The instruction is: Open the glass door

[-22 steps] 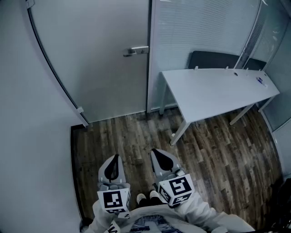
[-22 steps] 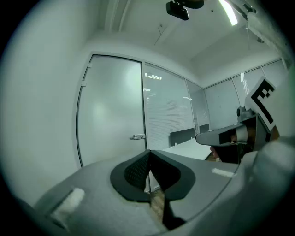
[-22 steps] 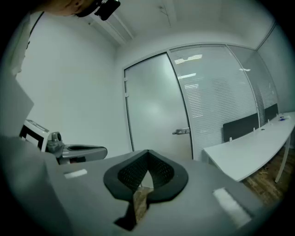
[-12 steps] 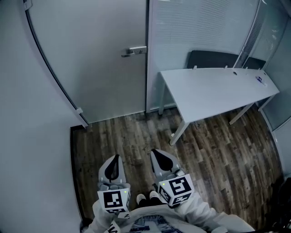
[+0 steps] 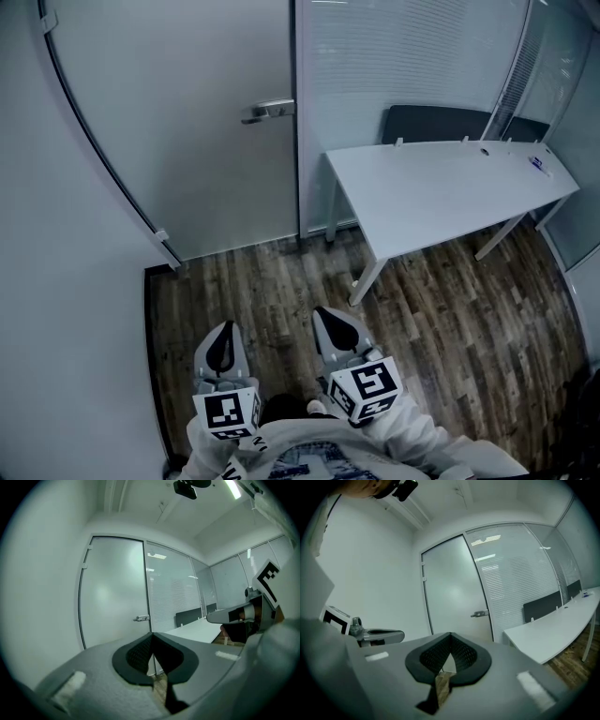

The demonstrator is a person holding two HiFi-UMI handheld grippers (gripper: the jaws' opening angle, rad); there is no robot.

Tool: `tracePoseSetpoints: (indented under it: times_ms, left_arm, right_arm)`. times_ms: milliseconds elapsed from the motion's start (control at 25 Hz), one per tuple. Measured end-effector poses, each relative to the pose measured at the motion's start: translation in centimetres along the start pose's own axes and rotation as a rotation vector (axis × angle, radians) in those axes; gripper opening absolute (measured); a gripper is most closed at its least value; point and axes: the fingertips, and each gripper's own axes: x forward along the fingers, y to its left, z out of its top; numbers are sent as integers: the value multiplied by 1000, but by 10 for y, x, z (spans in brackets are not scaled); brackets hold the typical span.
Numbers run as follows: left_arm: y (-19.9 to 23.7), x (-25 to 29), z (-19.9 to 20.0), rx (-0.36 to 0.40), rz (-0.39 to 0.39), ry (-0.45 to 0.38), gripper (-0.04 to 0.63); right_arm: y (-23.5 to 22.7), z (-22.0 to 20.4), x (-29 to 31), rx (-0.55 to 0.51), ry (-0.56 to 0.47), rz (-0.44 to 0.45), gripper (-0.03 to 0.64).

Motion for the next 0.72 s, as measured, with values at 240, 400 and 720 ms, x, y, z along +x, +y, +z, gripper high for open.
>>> tracePoseSetpoints:
  times_ms: [240, 400, 720]
  left_arm:
    - [4, 27, 5, 14, -7, -12, 5]
    - [13, 54, 4, 12, -20, -14, 5]
    - [53, 124, 2, 6, -49, -5, 5]
  right_arm:
    - [-12, 8, 24, 2, -9, -3, 5]
    - [-21, 11, 48, -4, -10, -13, 5]
    - [-34, 16, 122, 10, 11, -40, 5]
